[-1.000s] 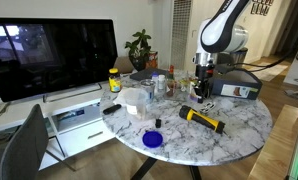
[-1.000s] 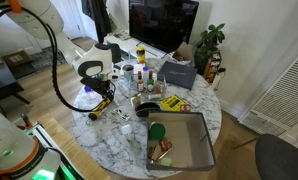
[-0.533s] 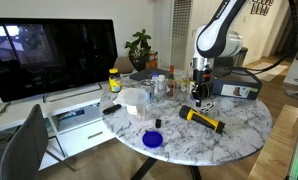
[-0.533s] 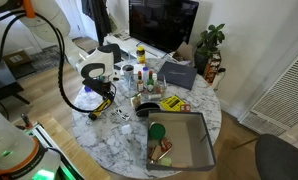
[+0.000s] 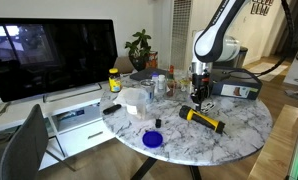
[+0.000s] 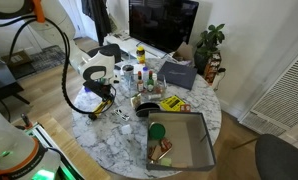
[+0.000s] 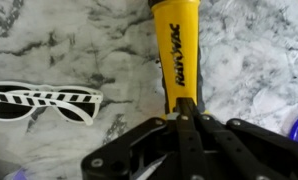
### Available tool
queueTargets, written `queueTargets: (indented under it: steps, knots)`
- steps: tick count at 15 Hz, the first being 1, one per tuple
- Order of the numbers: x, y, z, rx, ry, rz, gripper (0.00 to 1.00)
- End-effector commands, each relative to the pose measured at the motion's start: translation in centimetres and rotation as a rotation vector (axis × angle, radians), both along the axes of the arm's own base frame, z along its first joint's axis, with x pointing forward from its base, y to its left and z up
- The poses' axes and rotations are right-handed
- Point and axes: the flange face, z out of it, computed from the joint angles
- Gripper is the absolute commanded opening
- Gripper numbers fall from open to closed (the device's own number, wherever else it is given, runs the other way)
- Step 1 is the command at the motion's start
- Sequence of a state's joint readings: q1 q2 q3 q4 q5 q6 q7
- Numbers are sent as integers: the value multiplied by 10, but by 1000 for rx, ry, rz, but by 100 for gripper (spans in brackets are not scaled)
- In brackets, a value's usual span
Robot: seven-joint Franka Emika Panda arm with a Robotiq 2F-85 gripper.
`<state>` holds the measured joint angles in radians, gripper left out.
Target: Turn on the light of the yellow and black torch
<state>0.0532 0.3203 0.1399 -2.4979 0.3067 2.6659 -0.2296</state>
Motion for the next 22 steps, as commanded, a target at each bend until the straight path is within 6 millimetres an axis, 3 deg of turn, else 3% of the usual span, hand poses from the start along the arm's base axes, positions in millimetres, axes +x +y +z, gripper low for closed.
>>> queueTargets:
  steps: [1,10,22]
  knots:
    - [2,1,-7,-1,-5,-25,0]
    - [6,3,-9,-4,-12,-46,0]
    - [25,13,-57,28,103,26,0]
